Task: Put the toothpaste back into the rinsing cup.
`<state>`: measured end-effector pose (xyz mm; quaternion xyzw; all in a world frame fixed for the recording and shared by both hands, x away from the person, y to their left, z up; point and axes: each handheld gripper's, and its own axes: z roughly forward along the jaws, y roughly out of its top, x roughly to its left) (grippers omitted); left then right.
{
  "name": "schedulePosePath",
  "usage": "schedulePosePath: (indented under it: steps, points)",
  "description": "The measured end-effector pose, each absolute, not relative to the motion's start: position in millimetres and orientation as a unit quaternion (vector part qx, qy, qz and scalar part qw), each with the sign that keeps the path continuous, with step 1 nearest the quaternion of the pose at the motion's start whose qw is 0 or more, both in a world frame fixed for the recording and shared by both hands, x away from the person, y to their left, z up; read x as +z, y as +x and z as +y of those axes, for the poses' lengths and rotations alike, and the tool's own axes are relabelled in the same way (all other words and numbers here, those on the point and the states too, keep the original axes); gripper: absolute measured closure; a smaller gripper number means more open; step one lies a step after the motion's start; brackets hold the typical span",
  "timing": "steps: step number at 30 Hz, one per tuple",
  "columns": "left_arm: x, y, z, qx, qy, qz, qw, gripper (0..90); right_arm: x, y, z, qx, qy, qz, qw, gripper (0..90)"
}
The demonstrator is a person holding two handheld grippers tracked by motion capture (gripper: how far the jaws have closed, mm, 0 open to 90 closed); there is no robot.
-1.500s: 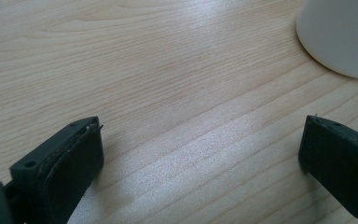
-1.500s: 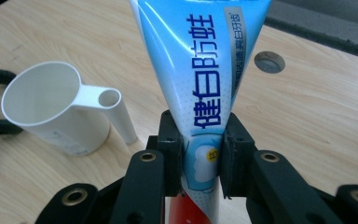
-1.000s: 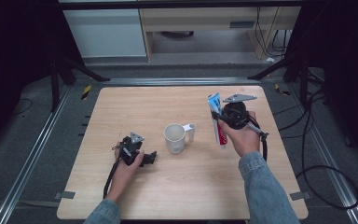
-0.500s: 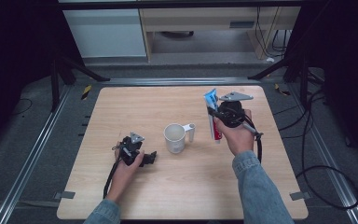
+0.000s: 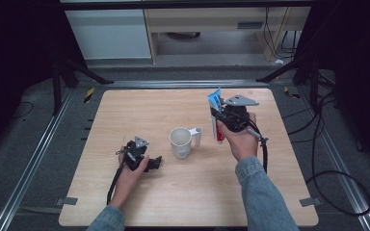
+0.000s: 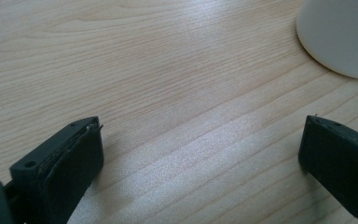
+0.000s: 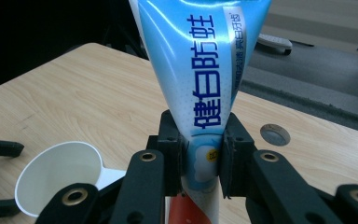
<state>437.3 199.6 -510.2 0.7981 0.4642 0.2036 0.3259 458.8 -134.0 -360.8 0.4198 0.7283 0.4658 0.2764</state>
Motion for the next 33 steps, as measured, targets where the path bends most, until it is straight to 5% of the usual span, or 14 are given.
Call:
schedulePosePath:
  steps: [33]
  points:
    - [-510,438,200,0.204,0.799,0.462,0.327,0.0,-333,454,-116,0.526,0.386,0.680,0.336,73.4]
